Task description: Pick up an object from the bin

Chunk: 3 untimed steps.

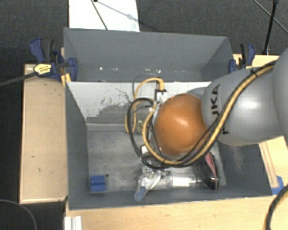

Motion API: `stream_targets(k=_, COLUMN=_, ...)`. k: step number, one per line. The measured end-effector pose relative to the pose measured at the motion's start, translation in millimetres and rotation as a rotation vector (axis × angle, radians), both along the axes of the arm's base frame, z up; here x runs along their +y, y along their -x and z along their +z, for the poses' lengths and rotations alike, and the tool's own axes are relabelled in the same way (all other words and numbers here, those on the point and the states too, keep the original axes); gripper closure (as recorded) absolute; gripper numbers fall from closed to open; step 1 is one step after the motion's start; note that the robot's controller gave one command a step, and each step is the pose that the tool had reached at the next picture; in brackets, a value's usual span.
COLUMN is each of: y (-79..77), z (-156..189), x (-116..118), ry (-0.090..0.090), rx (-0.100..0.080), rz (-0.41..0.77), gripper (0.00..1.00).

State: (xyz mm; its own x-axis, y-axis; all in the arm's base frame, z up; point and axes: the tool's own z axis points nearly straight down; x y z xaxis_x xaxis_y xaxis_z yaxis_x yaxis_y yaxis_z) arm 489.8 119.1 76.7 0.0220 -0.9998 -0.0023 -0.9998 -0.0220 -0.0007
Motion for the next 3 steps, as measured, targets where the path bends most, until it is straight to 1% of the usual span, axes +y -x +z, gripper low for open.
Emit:
stream_targets(k=1, y=-2.5, z=169, x=4, ry=-0.001, rx=-0.008, rz=0.003, gripper=1.00)
stream_targets(k=2, y=4.0, z=16, x=-46, ry=0.001, rx=-0.009, rz=0.217, gripper=1.00)
stream_targets(k=3, y=-15.1, z=178, x=-34, ry=0.000, rx=-0.009, rz=0.170, gripper=1.00)
